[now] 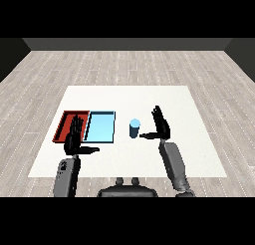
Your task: Pick the blue can and put it in the blue box
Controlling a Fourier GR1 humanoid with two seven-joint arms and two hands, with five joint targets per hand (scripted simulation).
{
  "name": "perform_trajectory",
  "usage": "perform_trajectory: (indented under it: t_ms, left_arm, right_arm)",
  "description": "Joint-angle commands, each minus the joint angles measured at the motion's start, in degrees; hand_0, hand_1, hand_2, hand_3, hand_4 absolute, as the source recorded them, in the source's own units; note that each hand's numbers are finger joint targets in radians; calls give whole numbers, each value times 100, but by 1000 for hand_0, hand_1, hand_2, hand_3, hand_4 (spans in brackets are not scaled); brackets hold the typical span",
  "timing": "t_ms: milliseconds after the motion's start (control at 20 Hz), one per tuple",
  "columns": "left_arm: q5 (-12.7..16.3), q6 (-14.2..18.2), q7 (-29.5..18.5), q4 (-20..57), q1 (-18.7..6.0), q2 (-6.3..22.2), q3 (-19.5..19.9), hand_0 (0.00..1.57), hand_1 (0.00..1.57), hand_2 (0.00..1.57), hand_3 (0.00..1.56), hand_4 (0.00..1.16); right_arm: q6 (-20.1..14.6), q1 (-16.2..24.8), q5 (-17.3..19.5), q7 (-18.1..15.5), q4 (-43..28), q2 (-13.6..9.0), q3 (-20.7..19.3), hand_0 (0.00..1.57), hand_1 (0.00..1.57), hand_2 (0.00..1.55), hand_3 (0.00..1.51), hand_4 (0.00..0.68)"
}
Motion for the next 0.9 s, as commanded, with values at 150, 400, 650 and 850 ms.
perform_trajectory:
  t_ms: [150, 400, 650, 850]
  left_arm:
    - [231, -59, 190, 39, -163, 76, 214, 0, 0, 0, 0, 0]
    - [215, -53, 444, -280, -170, 190, 234, 0, 0, 0, 0, 0]
    - [268, -82, 500, -370, -74, 107, 164, 0, 0, 0, 0, 0]
    - [476, -267, 412, -39, -358, 360, 519, 0, 0, 0, 0, 0]
  right_arm:
    - [-248, -198, -507, 97, 288, 37, 164, 0, 0, 0, 0, 0]
    - [-772, -408, -901, -628, 1052, 38, 810, 0, 0, 0, 0, 0]
    - [-568, -646, -1234, -1163, 2027, 38, 633, 0, 0, 0, 0, 0]
    - [-807, -280, -1463, -1002, 1387, 38, 1105, 0, 0, 0, 0, 0]
